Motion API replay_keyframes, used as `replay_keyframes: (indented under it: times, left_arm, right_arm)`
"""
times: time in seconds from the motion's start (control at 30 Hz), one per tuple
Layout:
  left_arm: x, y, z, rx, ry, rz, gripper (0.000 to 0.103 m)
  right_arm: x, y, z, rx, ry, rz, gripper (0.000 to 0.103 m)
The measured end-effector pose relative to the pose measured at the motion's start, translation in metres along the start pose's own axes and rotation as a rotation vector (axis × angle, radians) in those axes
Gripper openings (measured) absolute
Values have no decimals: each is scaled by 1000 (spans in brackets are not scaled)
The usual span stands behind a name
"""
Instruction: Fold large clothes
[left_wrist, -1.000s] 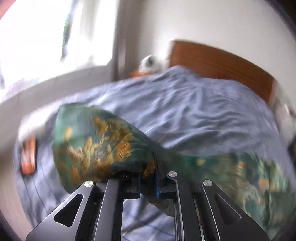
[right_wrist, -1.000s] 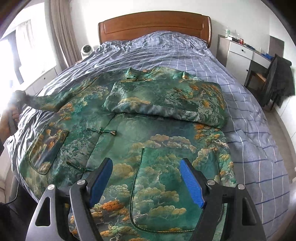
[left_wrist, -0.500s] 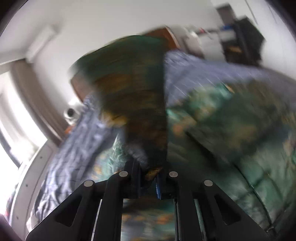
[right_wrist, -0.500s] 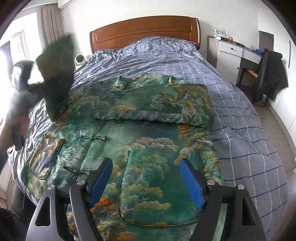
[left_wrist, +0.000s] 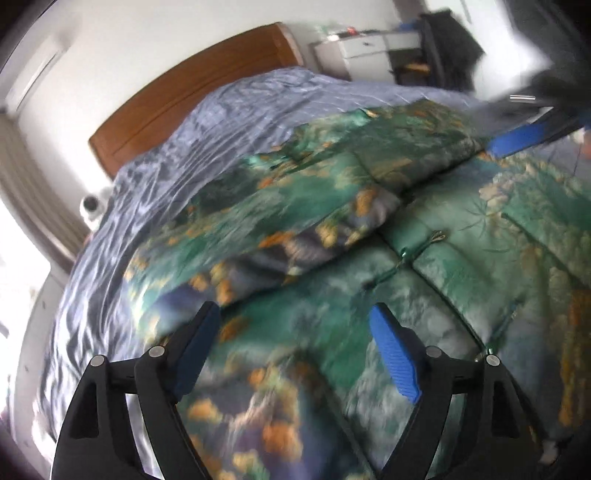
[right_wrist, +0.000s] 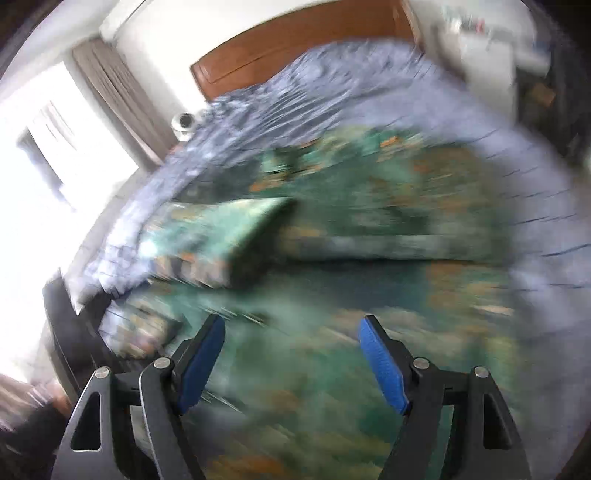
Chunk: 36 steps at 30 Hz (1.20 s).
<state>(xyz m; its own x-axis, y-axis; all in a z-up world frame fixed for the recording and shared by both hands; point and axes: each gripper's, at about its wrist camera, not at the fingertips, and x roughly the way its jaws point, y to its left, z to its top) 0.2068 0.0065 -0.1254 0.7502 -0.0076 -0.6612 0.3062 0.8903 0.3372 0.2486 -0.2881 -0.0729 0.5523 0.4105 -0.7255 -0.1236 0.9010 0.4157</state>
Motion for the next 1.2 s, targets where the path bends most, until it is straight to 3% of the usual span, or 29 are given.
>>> replay_keyframes:
  times: [0.1,0.23,0.27,0.3,0.37,0.5,0.57,0.63,0.73,0.83,0.9,0.93,1.1,1.2]
  left_arm:
    - [-8,12,-12,-95,8,12,84]
    - [-17,37,-31,-205,23,16,85]
    - [-17,42,-36,-227,33,18,85]
    - [-18,48,-40,-247,42,21,85]
    - [-19,59,-47,-287,48,24,85]
    - [-15,80,-52,-367,57,14,85]
    - [-10,88,-52,-397,67,21,85]
    - [-5,94,-52,-419,83,28,85]
    - [3,104,-47,-449,113,16,85]
    - [10,120,-31,-464,115,-13,85]
    - [16,136,-15,-483,97,-34,86]
    - [20,143,-5,-493,85,-50,87]
    - [79,173,40,-530,74,-121,88]
    - [129,170,46,-532,149,-129,76]
  right_arm:
    - [53,0,28,147,78,167,77]
    - [115,8,42,191,152,148,74]
    - [126,11,41,188,177,135,39]
    - [133,19,42,163,203,102,16]
    - [127,38,46,86,186,56,15]
    - [92,89,86,-220,-21,-41,15]
    - [91,99,106,-307,-72,-76,16]
    - [113,90,122,-334,-29,-107,16]
    - [157,60,120,-293,65,-178,22]
    - [181,39,107,-240,142,-211,35]
    - [174,35,101,-231,113,-197,42]
    - [164,38,101,-233,102,-213,51]
    - [112,75,105,-394,-102,-314,52]
    - [117,92,119,-438,-113,-213,52]
